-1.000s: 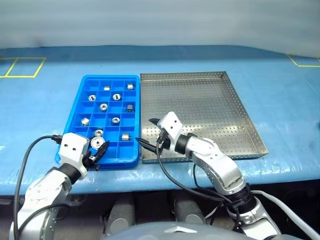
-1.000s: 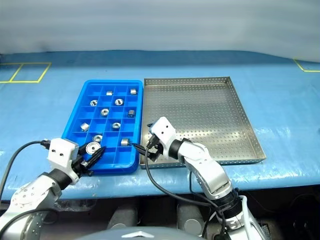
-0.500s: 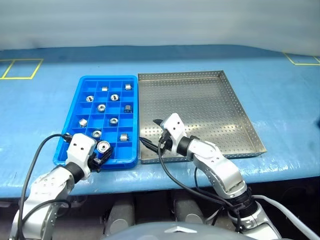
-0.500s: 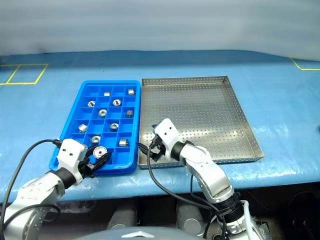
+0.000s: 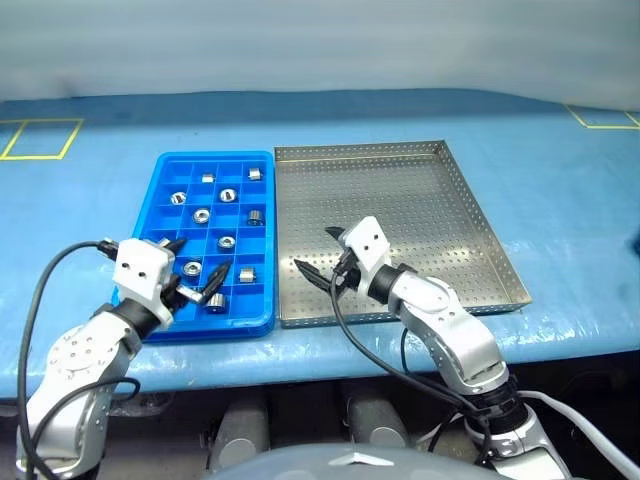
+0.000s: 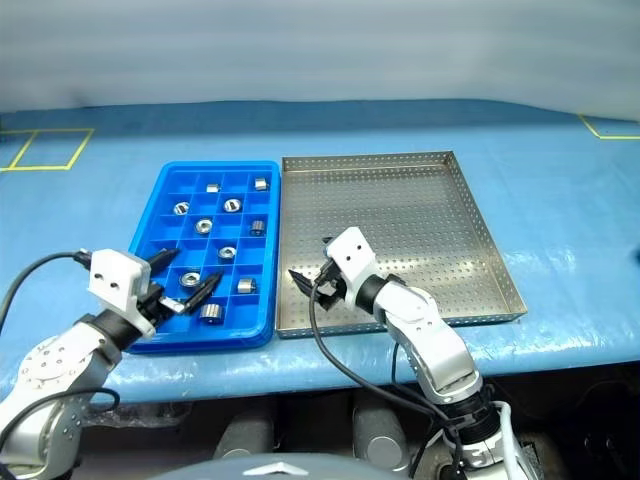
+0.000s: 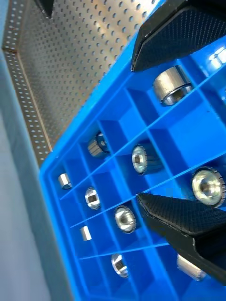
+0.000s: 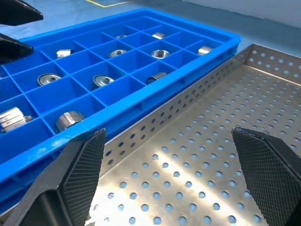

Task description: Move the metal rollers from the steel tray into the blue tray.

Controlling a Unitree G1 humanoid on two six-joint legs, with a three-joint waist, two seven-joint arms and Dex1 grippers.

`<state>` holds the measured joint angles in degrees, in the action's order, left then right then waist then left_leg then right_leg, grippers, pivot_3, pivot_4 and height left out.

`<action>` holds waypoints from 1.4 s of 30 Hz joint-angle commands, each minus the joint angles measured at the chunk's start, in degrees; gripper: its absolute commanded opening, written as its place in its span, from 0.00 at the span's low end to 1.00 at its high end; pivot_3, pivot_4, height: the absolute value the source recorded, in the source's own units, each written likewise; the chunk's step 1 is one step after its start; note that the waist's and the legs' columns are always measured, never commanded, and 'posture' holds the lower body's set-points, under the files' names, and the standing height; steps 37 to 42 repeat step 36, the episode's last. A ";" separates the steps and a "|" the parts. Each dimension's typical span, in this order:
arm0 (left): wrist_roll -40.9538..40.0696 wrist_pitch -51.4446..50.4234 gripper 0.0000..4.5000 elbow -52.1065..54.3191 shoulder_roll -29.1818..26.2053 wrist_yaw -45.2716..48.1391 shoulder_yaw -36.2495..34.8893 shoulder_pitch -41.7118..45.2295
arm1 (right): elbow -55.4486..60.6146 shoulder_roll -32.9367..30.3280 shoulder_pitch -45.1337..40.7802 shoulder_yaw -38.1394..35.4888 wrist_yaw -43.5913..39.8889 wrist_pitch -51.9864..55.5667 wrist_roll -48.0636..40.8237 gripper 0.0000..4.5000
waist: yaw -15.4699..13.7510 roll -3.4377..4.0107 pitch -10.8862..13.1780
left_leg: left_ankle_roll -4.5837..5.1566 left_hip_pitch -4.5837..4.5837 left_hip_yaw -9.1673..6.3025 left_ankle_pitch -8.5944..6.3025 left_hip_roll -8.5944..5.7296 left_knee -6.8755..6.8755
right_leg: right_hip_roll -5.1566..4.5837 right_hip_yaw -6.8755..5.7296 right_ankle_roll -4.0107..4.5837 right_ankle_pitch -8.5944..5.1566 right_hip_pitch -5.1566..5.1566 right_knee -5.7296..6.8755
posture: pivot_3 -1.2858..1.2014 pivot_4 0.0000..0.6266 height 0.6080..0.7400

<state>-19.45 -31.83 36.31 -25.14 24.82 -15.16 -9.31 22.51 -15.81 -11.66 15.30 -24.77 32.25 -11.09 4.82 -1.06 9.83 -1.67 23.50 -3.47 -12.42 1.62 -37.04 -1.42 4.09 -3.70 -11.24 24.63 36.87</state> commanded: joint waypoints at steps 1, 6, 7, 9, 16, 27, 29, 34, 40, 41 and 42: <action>2.38 4.23 0.99 -3.61 1.92 -2.94 1.43 4.14 | -1.37 -0.62 0.32 -2.99 1.25 -4.79 1.71 1.00 | 0.05 0.00 0.00 | 0.00 0.00 -0.01 0.00 0.00 0.01 | 0.01 0.00 0.00 0.00 0.00 0.01 | 0.47 0.24 1.00; 4.14 7.40 0.99 -8.30 4.30 -4.08 4.67 7.49 | -2.81 -0.69 1.53 -4.55 1.82 -8.76 2.90 1.00 | 0.72 -0.01 0.00 | 0.02 0.02 0.00 -0.01 -0.03 0.04 | 0.01 0.03 -0.03 0.02 -0.01 -0.02 | 0.46 0.24 1.00; 4.49 8.03 0.99 -9.17 4.82 -4.46 5.09 7.85 | -2.94 -0.77 1.75 -4.81 1.77 -8.86 2.99 1.00 | 0.94 0.00 0.00 | 0.02 0.03 -0.01 -0.01 -0.02 0.04 | 0.02 0.03 -0.03 0.03 -0.01 -0.02 | 0.46 0.24 1.00; 4.36 9.28 0.99 -10.71 5.99 -4.71 5.75 8.36 | -3.18 -1.20 2.15 -5.05 1.28 -8.86 3.14 1.00 | 1.47 0.00 0.00 | 0.02 0.02 0.00 -0.01 -0.02 0.04 | 0.02 0.04 -0.04 0.03 -0.01 0.00 | 0.46 0.24 1.00; 5.10 10.06 0.99 -12.16 6.30 -3.86 8.37 7.05 | -4.58 -1.32 2.64 -4.90 0.37 -9.13 3.11 1.00 | 2.69 0.00 0.00 | 0.03 -0.01 -0.01 -0.01 -0.02 0.01 | 0.04 0.06 -0.05 0.04 -0.04 0.04 | 0.46 0.24 1.00; 4.95 9.73 0.99 -10.76 5.63 -3.55 7.84 4.50 | -5.80 -1.07 1.71 -5.13 -0.80 -9.08 3.18 1.00 | 2.79 0.00 0.00 | 0.03 -0.01 -0.02 -0.01 -0.02 0.00 | 0.04 0.07 -0.05 0.04 -0.03 0.03 | 0.47 0.24 1.00; 4.91 9.64 0.99 -10.46 5.51 -3.60 7.79 4.23 | -5.77 -0.95 1.76 -4.99 -0.86 -9.09 3.25 1.00 | 2.77 0.00 0.00 | 0.03 -0.01 -0.02 -0.01 -0.02 0.01 | 0.04 0.07 -0.05 0.04 -0.03 0.03 | 0.47 0.24 1.00; 4.84 9.48 0.99 -10.12 5.26 -3.63 7.85 3.85 | -5.59 -0.70 1.99 -4.97 -0.95 -9.04 3.35 1.00 | 2.70 0.00 0.00 | 0.03 -0.01 -0.02 -0.01 -0.02 0.01 | 0.04 0.07 -0.05 0.04 -0.03 0.03 | 0.47 0.24 1.00; 4.81 9.41 0.99 -10.06 5.26 -3.64 7.89 3.80 | -5.40 -0.61 2.04 -5.03 -0.98 -8.89 3.32 1.00 | 2.70 0.00 0.00 | 0.03 0.00 -0.02 -0.01 -0.02 0.01 | 0.04 0.07 -0.05 0.04 -0.03 0.03 | 0.47 0.24 1.00; 4.81 9.41 0.99 -10.06 5.26 -3.64 7.89 3.80 | -5.40 -0.61 2.04 -5.03 -0.98 -8.89 3.32 1.00 | 2.70 0.00 0.00 | 0.03 0.00 -0.02 -0.01 -0.02 0.01 | 0.04 0.07 -0.05 0.04 -0.03 0.03 | 0.47 0.24 1.00; 4.81 9.41 0.99 -10.06 5.26 -3.64 7.89 3.80 | -5.40 -0.61 2.04 -5.03 -0.98 -8.89 3.32 1.00 | 2.70 0.00 0.00 | 0.03 0.00 -0.02 -0.01 -0.02 0.01 | 0.04 0.07 -0.05 0.04 -0.03 0.03 | 0.47 0.24 1.00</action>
